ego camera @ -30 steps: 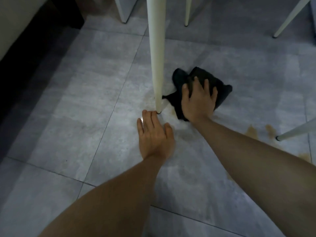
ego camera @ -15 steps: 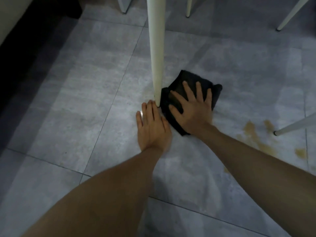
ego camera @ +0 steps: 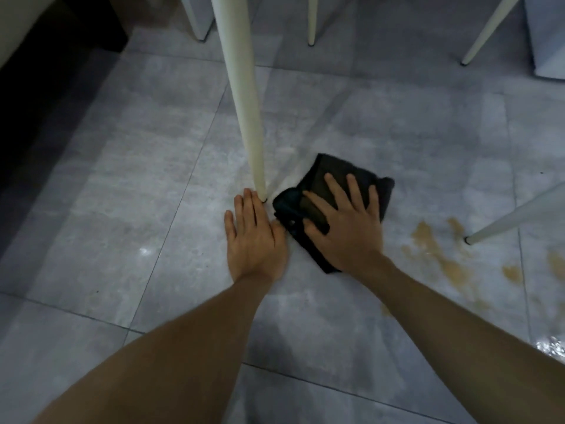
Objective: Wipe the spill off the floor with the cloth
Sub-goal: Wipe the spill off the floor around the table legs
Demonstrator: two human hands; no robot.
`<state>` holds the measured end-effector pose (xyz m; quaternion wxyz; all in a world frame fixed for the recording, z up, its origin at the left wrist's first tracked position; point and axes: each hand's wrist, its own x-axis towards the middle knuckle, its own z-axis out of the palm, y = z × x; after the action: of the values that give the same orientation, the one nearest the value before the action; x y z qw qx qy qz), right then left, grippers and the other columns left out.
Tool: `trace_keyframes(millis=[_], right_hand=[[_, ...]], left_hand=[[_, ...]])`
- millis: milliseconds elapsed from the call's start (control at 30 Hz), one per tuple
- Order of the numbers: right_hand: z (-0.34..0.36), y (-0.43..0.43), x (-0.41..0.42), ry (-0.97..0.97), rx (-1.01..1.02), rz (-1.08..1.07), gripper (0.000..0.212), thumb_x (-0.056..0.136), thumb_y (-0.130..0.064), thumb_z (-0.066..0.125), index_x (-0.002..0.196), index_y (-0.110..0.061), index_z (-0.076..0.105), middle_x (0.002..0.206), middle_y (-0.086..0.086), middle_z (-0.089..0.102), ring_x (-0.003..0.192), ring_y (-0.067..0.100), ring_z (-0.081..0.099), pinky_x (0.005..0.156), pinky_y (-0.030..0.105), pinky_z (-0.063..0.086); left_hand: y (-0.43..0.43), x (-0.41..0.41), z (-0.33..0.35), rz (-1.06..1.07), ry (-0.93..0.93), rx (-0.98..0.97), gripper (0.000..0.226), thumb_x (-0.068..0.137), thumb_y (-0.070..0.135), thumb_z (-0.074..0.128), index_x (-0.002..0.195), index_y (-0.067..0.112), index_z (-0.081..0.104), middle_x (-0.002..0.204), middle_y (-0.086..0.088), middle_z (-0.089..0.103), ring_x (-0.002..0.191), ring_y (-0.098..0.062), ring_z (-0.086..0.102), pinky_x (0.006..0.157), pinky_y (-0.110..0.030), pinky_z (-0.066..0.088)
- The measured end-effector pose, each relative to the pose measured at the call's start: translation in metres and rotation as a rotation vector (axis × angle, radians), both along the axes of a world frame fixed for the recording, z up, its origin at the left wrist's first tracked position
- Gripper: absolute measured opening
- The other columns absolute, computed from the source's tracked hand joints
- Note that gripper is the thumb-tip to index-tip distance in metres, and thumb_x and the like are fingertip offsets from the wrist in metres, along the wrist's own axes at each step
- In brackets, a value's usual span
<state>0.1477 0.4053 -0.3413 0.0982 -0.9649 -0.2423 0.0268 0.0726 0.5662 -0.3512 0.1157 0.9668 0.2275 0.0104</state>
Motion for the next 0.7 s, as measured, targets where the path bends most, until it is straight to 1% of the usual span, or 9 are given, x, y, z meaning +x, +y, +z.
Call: trace_keyframes(millis=[100, 200, 267, 333, 400, 433, 533, 633, 700], right_hand=[[0.006, -0.006, 0.044, 0.077, -0.057, -0.14, 0.069, 0.091, -0.074, 0.025, 0.153, -0.046, 0.034, 0.171, 0.001, 0.017, 0.157, 0.038, 0.005, 0.122, 0.066, -0.003], [0.009, 0.04, 0.076, 0.128, -0.05, -0.299, 0.069, 0.093, -0.071, 0.024, 0.158, -0.046, 0.021, 0.172, 0.002, 0.005, 0.156, 0.041, -0.006, 0.119, 0.07, -0.009], [0.008, 0.068, 0.067, 0.108, -0.049, -0.195, 0.067, 0.094, -0.069, 0.023, 0.157, -0.046, 0.022, 0.172, 0.003, 0.006, 0.156, 0.041, -0.004, 0.118, 0.07, -0.011], [0.004, 0.065, 0.039, 0.048, -0.023, -0.02, 0.063, 0.094, -0.066, 0.027, 0.154, -0.046, 0.031, 0.17, 0.004, 0.018, 0.156, 0.038, 0.006, 0.12, 0.069, -0.005], [-0.001, 0.036, 0.019, -0.022, 0.033, 0.033, 0.06, 0.093, -0.064, 0.035, 0.149, -0.044, 0.044, 0.166, 0.004, 0.033, 0.154, 0.037, 0.019, 0.121, 0.067, 0.004], [-0.002, 0.02, 0.02, -0.028, 0.031, 0.019, 0.06, 0.092, -0.065, 0.037, 0.147, -0.044, 0.047, 0.165, 0.003, 0.035, 0.154, 0.037, 0.022, 0.121, 0.066, 0.006], [0.002, -0.001, 0.06, 0.057, -0.025, -0.131, 0.068, 0.091, -0.073, 0.031, 0.152, -0.046, 0.035, 0.17, 0.001, 0.02, 0.156, 0.037, 0.008, 0.122, 0.066, 0.0], [0.008, 0.025, 0.083, 0.134, -0.062, -0.306, 0.07, 0.093, -0.073, 0.025, 0.158, -0.046, 0.019, 0.173, 0.0, 0.003, 0.156, 0.039, -0.006, 0.119, 0.068, -0.009], [0.009, 0.037, 0.061, 0.11, -0.049, -0.241, 0.068, 0.094, -0.07, 0.027, 0.157, -0.045, 0.023, 0.172, 0.003, 0.007, 0.156, 0.042, -0.003, 0.119, 0.07, -0.007]], left_hand=[[-0.002, -0.001, 0.003, 0.004, 0.019, -0.017, 0.072, 0.097, 0.04, 0.017, 0.158, 0.005, 0.004, 0.169, -0.008, 0.002, 0.155, -0.02, -0.002, 0.126, -0.045, -0.002], [-0.003, -0.001, 0.005, 0.003, 0.007, 0.008, 0.072, 0.096, 0.039, 0.014, 0.158, 0.003, 0.009, 0.168, -0.01, 0.007, 0.155, -0.023, 0.003, 0.126, -0.046, 0.002], [-0.003, -0.002, 0.004, 0.002, -0.002, 0.002, 0.069, 0.098, 0.037, 0.014, 0.158, 0.003, 0.011, 0.168, -0.01, 0.01, 0.155, -0.023, 0.005, 0.125, -0.047, 0.003], [-0.001, -0.001, 0.004, -0.01, 0.019, -0.008, 0.068, 0.098, 0.037, 0.011, 0.159, 0.005, 0.009, 0.168, -0.009, 0.007, 0.155, -0.022, 0.002, 0.125, -0.047, 0.002], [0.0, -0.001, 0.005, -0.014, 0.038, -0.016, 0.069, 0.098, 0.038, 0.009, 0.159, 0.007, 0.004, 0.169, -0.007, 0.004, 0.155, -0.021, -0.001, 0.125, -0.046, 0.0], [-0.001, -0.001, 0.005, -0.008, 0.037, -0.024, 0.069, 0.098, 0.039, 0.01, 0.159, 0.008, 0.002, 0.169, -0.007, 0.002, 0.155, -0.02, -0.002, 0.125, -0.045, -0.001], [-0.003, 0.0, 0.006, 0.01, 0.032, -0.05, 0.071, 0.098, 0.041, 0.013, 0.158, 0.006, 0.0, 0.169, -0.008, 0.0, 0.155, -0.02, -0.005, 0.125, -0.044, -0.003], [-0.005, 0.001, 0.006, 0.008, 0.014, -0.046, 0.073, 0.098, 0.043, 0.016, 0.158, 0.004, 0.002, 0.169, -0.009, 0.002, 0.155, -0.021, -0.004, 0.125, -0.045, -0.002], [-0.004, 0.001, 0.004, 0.004, 0.009, -0.037, 0.074, 0.097, 0.044, 0.016, 0.158, 0.004, 0.006, 0.168, -0.01, 0.005, 0.155, -0.022, -0.001, 0.125, -0.045, -0.001]])
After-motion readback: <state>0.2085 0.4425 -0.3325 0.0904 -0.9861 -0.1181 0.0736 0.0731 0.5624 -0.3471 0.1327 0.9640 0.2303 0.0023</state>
